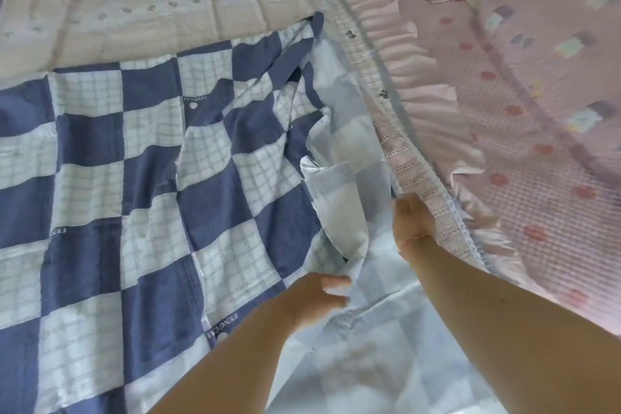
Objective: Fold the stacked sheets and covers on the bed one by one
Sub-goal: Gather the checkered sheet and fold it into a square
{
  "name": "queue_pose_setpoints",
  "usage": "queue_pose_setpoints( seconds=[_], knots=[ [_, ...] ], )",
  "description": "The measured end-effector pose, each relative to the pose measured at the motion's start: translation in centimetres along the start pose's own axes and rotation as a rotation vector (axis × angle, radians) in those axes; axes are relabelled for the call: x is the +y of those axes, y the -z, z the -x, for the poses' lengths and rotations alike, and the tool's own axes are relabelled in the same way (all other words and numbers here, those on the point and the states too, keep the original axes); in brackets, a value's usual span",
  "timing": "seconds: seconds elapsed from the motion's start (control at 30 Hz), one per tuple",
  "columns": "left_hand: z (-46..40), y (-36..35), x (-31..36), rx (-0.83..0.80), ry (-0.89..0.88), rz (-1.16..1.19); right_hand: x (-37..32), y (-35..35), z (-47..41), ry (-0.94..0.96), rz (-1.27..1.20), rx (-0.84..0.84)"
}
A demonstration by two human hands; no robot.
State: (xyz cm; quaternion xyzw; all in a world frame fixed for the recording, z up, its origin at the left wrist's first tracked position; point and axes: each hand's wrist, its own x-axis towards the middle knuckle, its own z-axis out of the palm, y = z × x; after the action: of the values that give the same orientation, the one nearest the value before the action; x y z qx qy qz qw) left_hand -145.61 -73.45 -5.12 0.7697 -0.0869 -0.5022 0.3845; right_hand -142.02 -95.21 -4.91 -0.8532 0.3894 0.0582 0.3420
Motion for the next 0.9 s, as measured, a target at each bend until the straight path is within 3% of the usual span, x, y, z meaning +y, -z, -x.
queue_pose_setpoints(
  seconds=[0.1, 0.2, 0.27, 0.4, 0.47, 0.53, 0.67, 0.77, 0.9],
  knots=[
    [-1.8, -1.2, 0.9, 0.008, 0.015, 0.065, 4.0, 3.0, -2.8, -0.149, 0.132, 0.032],
    [-3.7, -2.6, 2.1, 0.056, -0.002, 0.12, 5.9, 3.3, -4.2, -0.283, 0.061, -0.197],
    [-4.8, -3.4, 2.9, 0.108, -0.044, 0.19, 6.1, 3.0, -4.5, -0.356, -0.037, -0.302],
    [-6.7, -4.4, 4.3, 0.392, -0.016, 0.353, 6.5, 3.0, -4.9, -0.458, -0.357, -0.274],
    [-7.8, -4.4, 5.0, 0.531, -0.003, 0.489, 7.3, 3.3, -5.1, -0.552, -0.579, -0.413],
    [-8.5, -4.4, 5.7, 0.569, 0.034, 0.624, 7.3, 3.8, -4.6, -0.6, -0.711, -0.629],
    [-9.0, -4.3, 6.9, 0.429, 0.096, 0.645, 7.1, 3.5, -3.8, -0.493, -0.856, -0.933],
    [-9.0, -4.5, 7.2, 0.325, 0.117, 0.62, 6.9, 3.5, -3.7, -0.494, -0.994, -0.867],
    [-8.9, -4.6, 7.0, 0.38, 0.135, 0.536, 8.1, 5.1, -3.1, -0.476, -1.141, -0.708]
  ],
)
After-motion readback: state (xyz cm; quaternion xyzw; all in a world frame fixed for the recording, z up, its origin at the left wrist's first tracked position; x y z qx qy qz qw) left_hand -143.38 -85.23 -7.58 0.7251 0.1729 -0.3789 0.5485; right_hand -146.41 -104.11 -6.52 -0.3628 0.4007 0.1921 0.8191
